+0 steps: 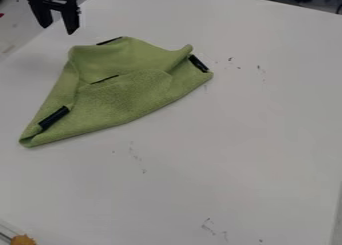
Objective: Move the cloth to the bottom left of the table
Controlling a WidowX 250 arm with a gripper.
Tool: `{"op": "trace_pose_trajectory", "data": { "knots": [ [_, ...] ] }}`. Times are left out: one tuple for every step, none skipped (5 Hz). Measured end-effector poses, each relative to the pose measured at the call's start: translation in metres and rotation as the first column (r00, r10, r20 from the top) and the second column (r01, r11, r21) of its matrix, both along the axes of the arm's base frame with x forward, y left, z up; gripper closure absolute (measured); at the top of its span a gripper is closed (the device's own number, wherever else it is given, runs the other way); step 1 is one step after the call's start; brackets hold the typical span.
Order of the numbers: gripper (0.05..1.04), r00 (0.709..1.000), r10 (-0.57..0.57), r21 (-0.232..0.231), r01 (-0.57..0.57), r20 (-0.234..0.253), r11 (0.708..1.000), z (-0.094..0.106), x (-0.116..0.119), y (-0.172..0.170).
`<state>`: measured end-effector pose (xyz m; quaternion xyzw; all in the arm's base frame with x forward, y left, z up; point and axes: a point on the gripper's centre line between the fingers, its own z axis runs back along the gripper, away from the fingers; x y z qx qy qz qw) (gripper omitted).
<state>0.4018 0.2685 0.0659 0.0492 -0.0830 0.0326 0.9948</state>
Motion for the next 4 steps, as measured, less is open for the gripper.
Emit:
{"op": "trace_pose_trajectory", "data": {
  "knots": [
    [0.084, 0.999, -0.003, -0.032, 0.002, -0.045, 0.999, -0.025, -0.003, -0.004],
    [0.084, 0.998, -0.005, -0.023, 0.004, -0.067, 1.000, -0.035, -0.006, -0.007],
    [0.084, 0.996, 0.001, 0.001, -0.001, -0.093, 1.000, -0.034, -0.009, -0.008],
    [0.084, 0.993, -0.006, 0.032, 0.010, -0.118, 0.999, -0.009, -0.020, -0.019]
  ]
}}
